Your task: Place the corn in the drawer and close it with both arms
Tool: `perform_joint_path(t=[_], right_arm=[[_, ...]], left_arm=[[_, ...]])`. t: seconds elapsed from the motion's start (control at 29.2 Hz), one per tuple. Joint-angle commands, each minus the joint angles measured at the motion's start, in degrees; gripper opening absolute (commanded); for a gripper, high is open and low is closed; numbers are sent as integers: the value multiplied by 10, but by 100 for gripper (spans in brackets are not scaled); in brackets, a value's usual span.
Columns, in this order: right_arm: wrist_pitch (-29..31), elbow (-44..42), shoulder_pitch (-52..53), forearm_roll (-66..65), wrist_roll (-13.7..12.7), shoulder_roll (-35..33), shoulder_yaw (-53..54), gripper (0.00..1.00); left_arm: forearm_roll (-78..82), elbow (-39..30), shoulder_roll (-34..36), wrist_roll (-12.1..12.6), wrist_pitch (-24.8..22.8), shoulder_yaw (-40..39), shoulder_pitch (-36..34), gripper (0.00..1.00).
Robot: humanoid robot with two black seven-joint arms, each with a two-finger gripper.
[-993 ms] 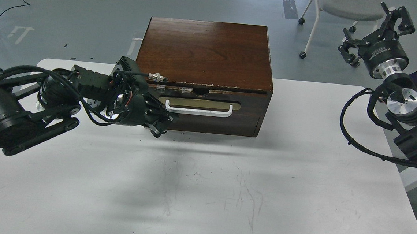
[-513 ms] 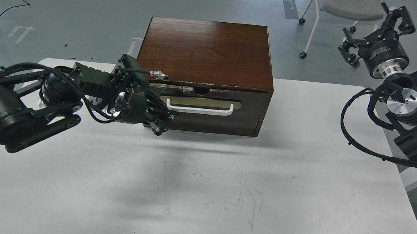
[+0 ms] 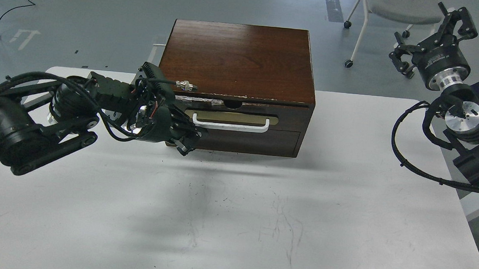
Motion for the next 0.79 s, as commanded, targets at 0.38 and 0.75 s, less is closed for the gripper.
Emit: perform_joint_path(t=[0.38,0.75], right_arm=[[11,0,0,-11,0,0,0,100],[11,0,0,-11,0,0,0,100]], left_arm=[[0,-10,1,-1,0,-2,0,0],[0,-4,1,-2,0,-4,-1,0]])
